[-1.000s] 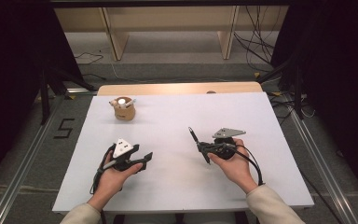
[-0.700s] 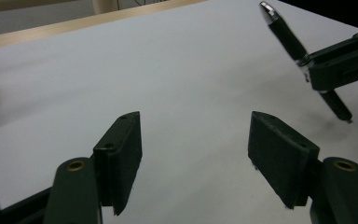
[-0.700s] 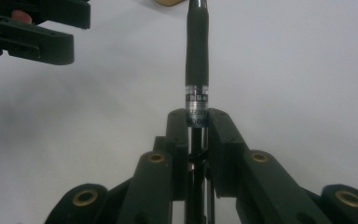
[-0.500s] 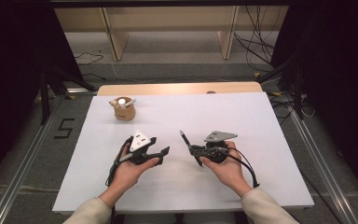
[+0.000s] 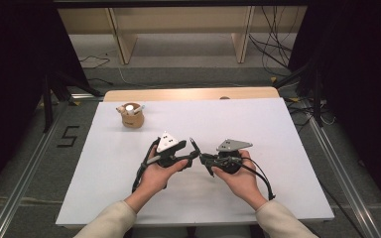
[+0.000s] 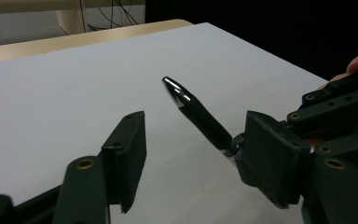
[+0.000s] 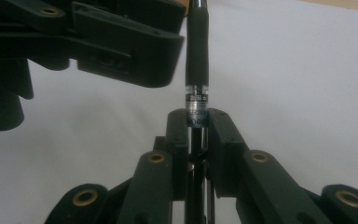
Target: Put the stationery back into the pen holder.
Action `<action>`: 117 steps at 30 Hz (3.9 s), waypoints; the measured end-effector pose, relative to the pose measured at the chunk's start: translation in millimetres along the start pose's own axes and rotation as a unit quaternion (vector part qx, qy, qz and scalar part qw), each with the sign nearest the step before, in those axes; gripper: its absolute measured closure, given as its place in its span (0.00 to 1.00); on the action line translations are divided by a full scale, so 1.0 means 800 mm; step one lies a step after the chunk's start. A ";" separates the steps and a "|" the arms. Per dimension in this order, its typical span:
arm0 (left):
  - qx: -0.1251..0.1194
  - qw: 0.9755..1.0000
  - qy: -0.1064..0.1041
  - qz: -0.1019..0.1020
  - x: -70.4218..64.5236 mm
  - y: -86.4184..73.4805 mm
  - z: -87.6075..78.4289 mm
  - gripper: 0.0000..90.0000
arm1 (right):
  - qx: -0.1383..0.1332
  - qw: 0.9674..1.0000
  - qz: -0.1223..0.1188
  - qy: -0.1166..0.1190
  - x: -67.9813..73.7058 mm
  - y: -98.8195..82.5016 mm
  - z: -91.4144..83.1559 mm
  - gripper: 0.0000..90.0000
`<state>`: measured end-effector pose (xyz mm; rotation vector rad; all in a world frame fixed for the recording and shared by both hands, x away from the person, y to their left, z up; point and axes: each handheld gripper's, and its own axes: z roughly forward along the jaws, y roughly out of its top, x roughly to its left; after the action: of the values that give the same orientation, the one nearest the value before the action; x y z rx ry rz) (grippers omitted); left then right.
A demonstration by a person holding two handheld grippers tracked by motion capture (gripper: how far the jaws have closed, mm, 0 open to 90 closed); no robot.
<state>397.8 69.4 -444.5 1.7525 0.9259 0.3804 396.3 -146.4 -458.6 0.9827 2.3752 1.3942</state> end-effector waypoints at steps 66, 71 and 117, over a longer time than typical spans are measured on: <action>-0.075 0.992 0.098 0.018 0.071 0.031 -0.056 0.88 | -0.016 0.998 -0.026 -0.047 -0.009 -0.005 -0.004 0.41; -0.082 0.990 0.111 0.016 0.080 0.034 -0.063 0.88 | -0.014 0.998 -0.025 -0.051 -0.012 -0.006 -0.005 0.40; -0.099 0.978 0.186 0.012 0.138 0.044 -0.098 0.88 | -0.008 0.997 -0.021 -0.075 -0.030 -0.015 -0.023 0.36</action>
<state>432.7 197.9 -402.9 1.5355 1.0880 0.8085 399.8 -178.5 -461.9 0.9915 2.2585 1.2760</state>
